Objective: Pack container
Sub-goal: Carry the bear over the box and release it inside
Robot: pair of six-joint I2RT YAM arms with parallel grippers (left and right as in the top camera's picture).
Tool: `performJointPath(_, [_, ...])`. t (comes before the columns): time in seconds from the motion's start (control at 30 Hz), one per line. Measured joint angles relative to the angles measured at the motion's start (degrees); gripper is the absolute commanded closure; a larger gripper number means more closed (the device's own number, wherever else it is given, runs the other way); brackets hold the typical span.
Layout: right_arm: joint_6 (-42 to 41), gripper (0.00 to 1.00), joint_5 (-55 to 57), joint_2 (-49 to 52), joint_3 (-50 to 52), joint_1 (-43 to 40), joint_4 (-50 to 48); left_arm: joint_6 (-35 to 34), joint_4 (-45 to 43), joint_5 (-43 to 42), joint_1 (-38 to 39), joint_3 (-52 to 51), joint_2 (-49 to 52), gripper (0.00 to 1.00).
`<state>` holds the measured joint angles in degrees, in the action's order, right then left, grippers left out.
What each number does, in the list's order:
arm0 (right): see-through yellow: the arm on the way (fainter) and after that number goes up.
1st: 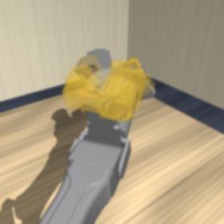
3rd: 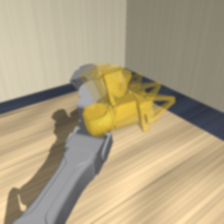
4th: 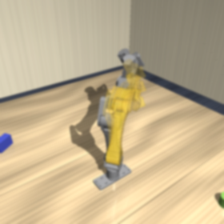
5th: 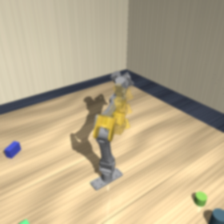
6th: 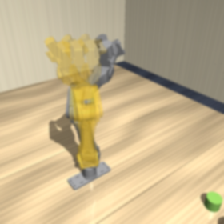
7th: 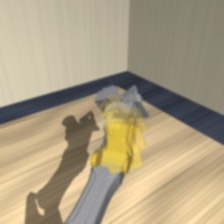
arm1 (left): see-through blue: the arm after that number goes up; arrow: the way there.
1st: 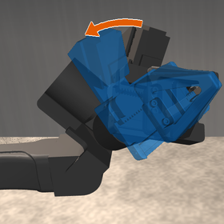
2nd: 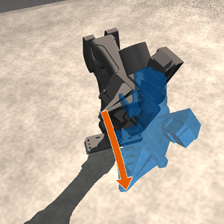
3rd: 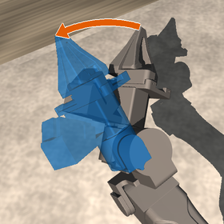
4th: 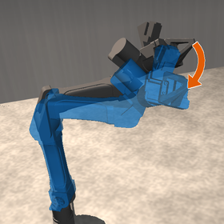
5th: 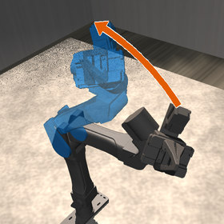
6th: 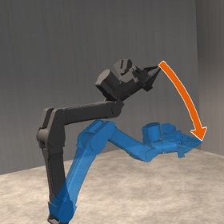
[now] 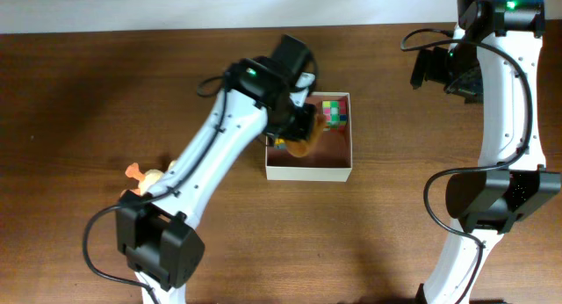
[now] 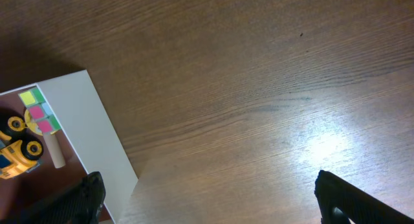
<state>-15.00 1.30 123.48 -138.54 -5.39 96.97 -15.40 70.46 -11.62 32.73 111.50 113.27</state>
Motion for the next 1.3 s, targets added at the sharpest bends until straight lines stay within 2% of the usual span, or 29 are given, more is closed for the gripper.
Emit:
performJointPath(0.43, [0.0, 0.01, 0.0, 0.0, 0.0, 0.0, 0.0, -11.3, 0.6, 11.9, 6.1, 0.0, 2.0, 0.98])
performJointPath(0.7, [0.0, 0.01, 0.0, 0.0, 0.0, 0.0, 0.0, -13.0, 4.5, 15.8, 6.2, 0.1, 7.3, 0.98])
performJointPath(1.1, [0.0, 0.01, 0.0, 0.0, 0.0, 0.0, 0.0, -13.0, 5.6, 17.7, 6.2, 0.3, 8.2, 0.97])
performJointPath(1.13, [0.0, 0.01, 0.0, 0.0, 0.0, 0.0, 0.0, -13.0, 5.6, 17.8, 6.2, 0.3, 8.2, 0.93])
performJointPath(1.2, [0.0, 0.01, 0.0, 0.0, 0.0, 0.0, 0.0, -13.0, 5.6, 17.9, 6.2, 0.3, 8.2, 0.71])
performJointPath(1.3, [0.0, 0.01, 0.0, 0.0, 0.0, 0.0, 0.0, -13.2, 5.6, 18.0, 6.2, 0.3, 8.2, 0.48])
